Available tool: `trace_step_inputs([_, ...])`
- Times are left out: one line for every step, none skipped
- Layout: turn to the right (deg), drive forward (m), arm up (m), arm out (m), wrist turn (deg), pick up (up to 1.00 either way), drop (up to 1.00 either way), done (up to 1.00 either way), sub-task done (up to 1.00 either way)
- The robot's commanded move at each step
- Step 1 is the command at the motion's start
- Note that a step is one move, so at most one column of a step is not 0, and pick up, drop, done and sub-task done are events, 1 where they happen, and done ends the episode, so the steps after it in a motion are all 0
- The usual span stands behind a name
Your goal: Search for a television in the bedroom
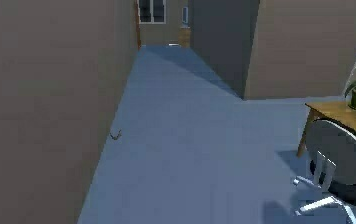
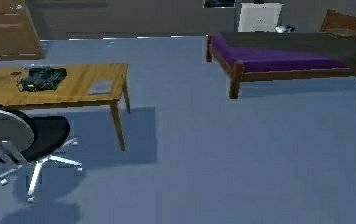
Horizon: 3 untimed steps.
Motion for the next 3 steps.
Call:
trace_step_inputs([0.0,1.0,0.0,0.0,0.0,0.0,0.0,0.0,0.0])
trace_step_inputs([0.0,1.0,0.0,0.0,0.0,0.0,0.0,0.0,0.0])
trace_step_inputs([0.0,1.0,0.0,0.0,0.0,0.0,0.0,0.0,0.0])
